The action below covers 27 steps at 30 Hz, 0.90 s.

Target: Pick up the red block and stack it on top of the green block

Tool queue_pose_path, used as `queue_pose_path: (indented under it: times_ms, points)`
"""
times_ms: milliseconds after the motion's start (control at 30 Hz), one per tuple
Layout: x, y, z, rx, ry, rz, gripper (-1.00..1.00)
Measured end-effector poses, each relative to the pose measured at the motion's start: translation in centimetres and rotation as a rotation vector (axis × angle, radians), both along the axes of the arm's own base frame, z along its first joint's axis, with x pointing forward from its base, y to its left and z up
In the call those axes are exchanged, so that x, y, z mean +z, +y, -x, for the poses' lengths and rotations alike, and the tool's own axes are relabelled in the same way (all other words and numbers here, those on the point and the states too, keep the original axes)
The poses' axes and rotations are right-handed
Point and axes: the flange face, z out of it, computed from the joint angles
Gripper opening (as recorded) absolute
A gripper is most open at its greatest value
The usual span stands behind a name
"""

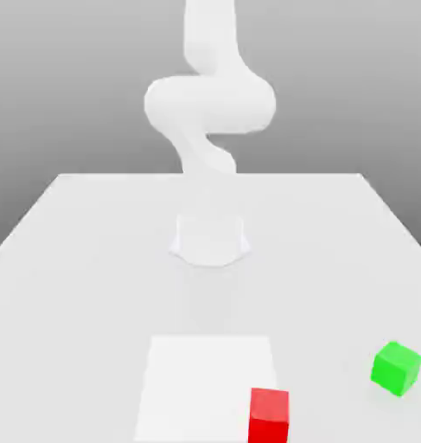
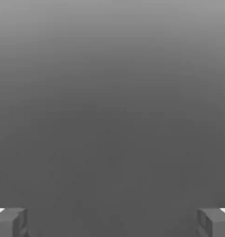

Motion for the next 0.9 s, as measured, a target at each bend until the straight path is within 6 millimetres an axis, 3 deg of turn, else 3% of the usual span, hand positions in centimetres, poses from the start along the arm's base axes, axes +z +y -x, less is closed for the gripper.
queue_pose_path:
  times_ms: [200, 433, 633, 900]
  points:
    - [-9.8, 1.6, -6.8, -0.04, 0.172, 0.011, 0.0]
    - [-22.5, 3.2, -11.4, -0.072, 0.365, 0.007, 0.0]
    - [-33.7, 4.8, -12.4, -0.087, 0.53, -0.012, 0.0]
    - [-47.5, 6.8, -10.6, -0.103, 0.718, -0.059, 0.0]
